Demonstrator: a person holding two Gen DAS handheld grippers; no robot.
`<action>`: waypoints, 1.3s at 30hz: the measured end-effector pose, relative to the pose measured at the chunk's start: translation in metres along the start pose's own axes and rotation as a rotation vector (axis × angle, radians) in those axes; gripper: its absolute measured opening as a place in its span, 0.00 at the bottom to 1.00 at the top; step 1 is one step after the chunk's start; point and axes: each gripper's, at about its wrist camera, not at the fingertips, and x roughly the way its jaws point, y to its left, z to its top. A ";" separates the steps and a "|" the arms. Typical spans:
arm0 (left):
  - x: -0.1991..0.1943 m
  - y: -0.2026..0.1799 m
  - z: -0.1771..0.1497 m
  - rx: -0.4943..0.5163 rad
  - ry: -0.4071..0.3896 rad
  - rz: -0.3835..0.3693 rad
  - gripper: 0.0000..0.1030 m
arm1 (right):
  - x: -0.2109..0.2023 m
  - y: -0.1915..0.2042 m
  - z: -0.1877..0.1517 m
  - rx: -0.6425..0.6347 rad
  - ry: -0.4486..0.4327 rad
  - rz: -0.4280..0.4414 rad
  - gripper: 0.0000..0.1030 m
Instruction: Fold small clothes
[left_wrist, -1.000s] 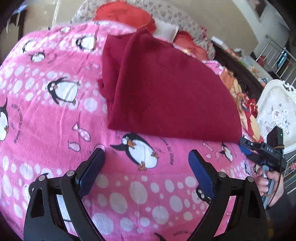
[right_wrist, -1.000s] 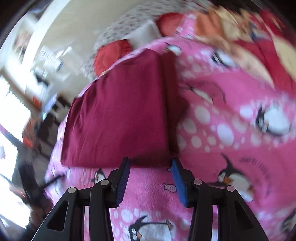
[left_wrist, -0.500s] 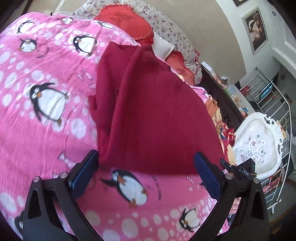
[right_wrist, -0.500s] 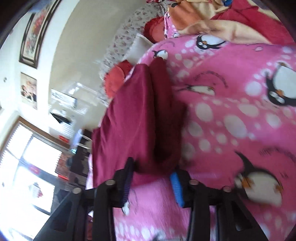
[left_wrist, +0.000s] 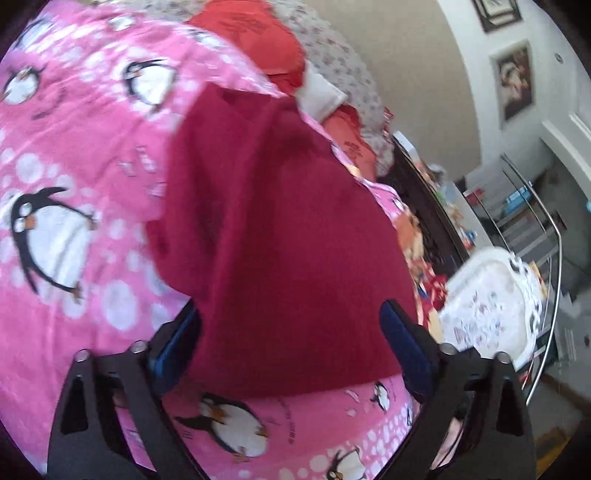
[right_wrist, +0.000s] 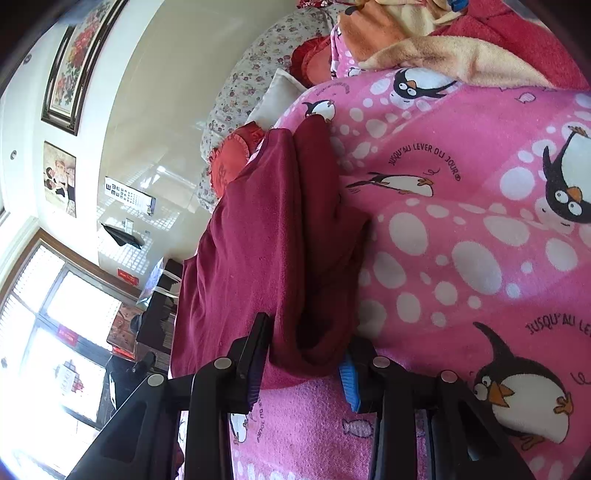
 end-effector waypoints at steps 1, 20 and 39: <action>0.001 0.002 0.001 -0.005 0.002 0.023 0.79 | -0.001 0.005 0.002 -0.020 -0.010 -0.025 0.32; -0.079 -0.013 -0.097 -0.013 0.098 0.140 0.18 | -0.077 0.045 -0.045 -0.008 0.088 -0.032 0.12; -0.079 -0.032 -0.155 0.210 -0.083 0.367 0.40 | -0.067 0.175 -0.100 -0.579 -0.045 -0.472 0.36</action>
